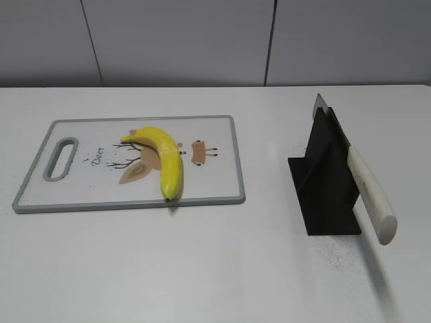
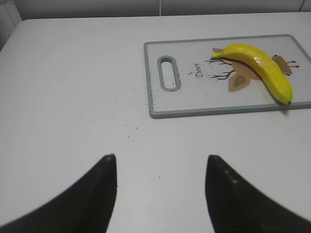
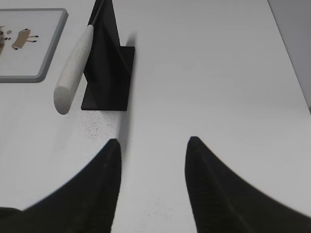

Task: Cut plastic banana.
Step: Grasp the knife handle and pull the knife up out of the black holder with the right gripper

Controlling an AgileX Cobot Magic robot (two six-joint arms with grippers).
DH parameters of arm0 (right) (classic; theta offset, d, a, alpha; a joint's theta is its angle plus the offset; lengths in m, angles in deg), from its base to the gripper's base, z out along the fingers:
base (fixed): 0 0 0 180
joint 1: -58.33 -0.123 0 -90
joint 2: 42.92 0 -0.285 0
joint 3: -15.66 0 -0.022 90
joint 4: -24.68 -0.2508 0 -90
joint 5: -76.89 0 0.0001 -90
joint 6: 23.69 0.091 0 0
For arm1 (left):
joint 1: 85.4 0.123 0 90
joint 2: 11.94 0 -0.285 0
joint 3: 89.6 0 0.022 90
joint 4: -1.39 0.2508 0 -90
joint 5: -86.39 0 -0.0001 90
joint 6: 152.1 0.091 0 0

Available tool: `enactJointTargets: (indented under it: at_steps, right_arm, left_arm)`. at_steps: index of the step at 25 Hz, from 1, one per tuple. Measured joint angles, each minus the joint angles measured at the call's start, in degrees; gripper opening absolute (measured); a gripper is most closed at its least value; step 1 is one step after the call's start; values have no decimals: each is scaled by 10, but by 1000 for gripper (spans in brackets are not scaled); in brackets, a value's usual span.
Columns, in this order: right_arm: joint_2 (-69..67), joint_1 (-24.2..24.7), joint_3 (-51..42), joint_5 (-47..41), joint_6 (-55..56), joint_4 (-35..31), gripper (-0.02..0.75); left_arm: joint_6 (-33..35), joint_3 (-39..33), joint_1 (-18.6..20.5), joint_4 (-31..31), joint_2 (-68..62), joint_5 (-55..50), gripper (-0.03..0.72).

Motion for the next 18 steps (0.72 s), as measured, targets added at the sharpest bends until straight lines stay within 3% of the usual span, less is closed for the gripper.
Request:
enactJointTargets:
  at_steps: [18]
  right_arm:
    - [0, 0, 0, 0, 0, 0, 363]
  left_arm:
    - [0, 0, 0, 0, 0, 0, 563]
